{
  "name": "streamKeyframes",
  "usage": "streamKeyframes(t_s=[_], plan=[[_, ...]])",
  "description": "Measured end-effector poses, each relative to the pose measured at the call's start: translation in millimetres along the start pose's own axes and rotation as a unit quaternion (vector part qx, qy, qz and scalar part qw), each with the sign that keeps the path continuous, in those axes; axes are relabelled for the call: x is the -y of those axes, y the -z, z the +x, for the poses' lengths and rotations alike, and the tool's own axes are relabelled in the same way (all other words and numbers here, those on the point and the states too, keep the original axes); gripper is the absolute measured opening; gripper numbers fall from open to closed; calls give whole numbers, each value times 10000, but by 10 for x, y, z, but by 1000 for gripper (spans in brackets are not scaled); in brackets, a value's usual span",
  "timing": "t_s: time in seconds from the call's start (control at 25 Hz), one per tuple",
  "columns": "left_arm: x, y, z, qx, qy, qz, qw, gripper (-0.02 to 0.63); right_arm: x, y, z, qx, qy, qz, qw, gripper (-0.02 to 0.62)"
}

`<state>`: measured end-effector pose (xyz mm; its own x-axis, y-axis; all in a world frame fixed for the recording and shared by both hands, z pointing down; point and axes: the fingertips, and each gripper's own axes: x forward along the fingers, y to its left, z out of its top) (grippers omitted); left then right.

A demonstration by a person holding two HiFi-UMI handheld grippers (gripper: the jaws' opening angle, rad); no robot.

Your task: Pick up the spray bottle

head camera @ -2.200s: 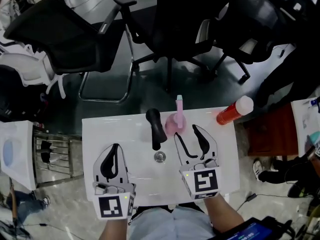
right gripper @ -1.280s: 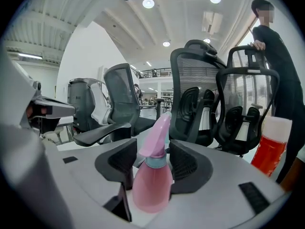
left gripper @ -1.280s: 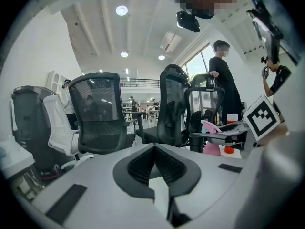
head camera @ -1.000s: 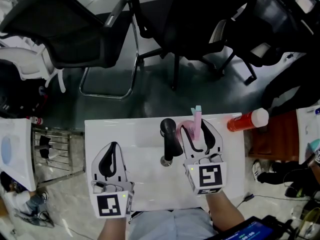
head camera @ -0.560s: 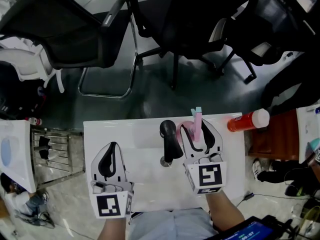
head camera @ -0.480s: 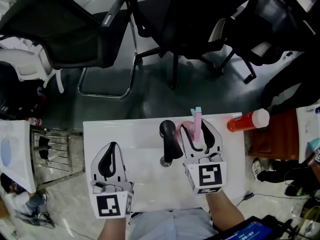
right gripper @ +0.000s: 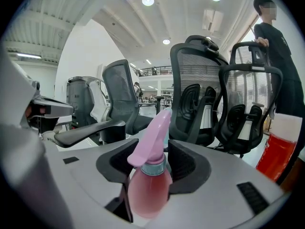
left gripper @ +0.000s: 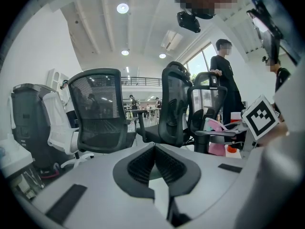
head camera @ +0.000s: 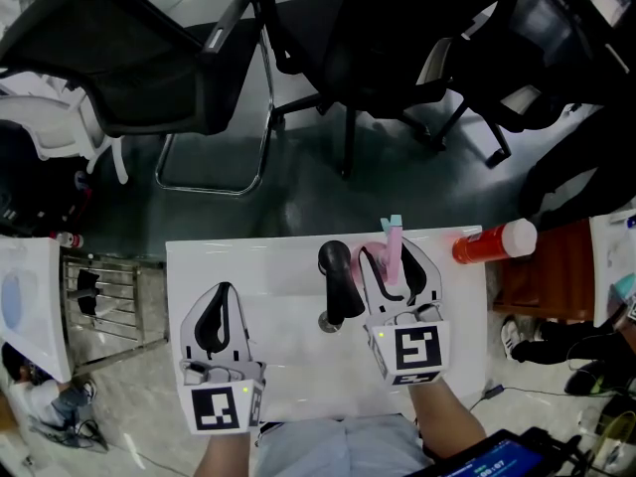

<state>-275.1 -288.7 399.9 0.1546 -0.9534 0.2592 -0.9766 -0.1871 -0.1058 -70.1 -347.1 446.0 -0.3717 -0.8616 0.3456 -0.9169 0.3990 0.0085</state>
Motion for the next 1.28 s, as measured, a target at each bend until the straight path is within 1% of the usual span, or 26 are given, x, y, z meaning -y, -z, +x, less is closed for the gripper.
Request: streamKeyframes(t_s=[0.8,1.28], plan=[[-14,2,22,-26,-15,17,10000,15,-15,34,38,-47,-105,-44,9999,161],[-26,-19,14,-2,-24,15,10000,17,-11,16,33,-40,-65,-32,10000,155]])
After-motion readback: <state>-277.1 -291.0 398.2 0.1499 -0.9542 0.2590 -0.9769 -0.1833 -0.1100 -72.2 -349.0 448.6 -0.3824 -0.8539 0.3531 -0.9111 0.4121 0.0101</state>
